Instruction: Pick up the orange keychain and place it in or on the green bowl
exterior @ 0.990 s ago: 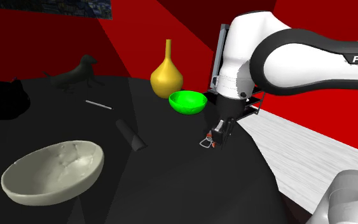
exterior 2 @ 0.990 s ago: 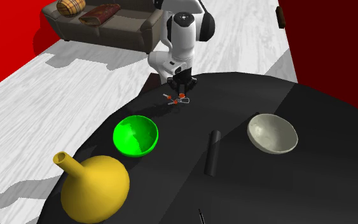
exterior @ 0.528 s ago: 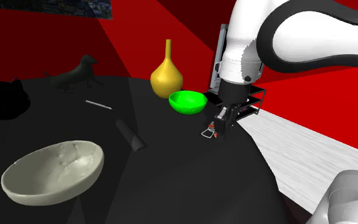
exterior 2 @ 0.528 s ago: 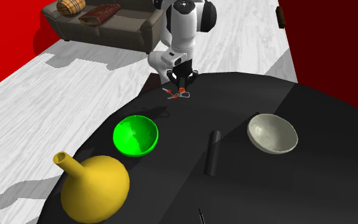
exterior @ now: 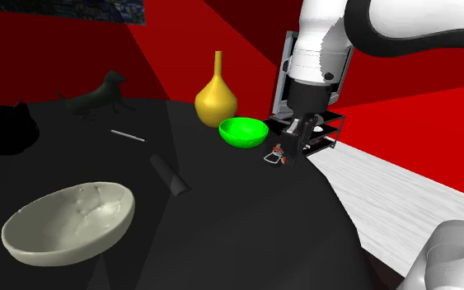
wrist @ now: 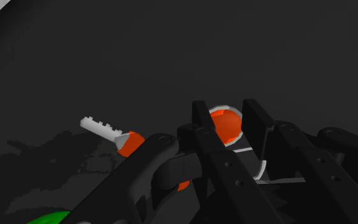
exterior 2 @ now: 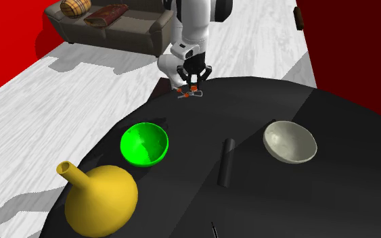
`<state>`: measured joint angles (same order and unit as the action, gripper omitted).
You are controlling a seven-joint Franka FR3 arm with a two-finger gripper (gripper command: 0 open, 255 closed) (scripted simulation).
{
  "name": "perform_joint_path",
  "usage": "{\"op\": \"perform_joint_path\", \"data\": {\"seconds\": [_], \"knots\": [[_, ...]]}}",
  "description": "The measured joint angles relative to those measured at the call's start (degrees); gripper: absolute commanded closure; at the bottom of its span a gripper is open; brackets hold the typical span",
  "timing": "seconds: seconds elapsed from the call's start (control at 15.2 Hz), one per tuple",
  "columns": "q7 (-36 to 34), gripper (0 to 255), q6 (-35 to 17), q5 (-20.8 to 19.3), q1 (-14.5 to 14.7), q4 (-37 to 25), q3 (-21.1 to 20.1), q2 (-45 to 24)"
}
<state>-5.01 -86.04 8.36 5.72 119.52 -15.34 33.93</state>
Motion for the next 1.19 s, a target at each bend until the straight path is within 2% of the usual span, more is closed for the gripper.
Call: {"op": "perform_joint_path", "data": {"seconds": [0.46,0.66,1.19], "knots": [[-0.07,255,4.17,-0.70,-0.48,-6.69,0.35,-2.56],[1.93,255,3.06,-2.18,-1.56,-9.19,1.59,-6.41],[6.70,255,2.58,-6.00,-4.39,-22.35,4.29,-20.53]]}}
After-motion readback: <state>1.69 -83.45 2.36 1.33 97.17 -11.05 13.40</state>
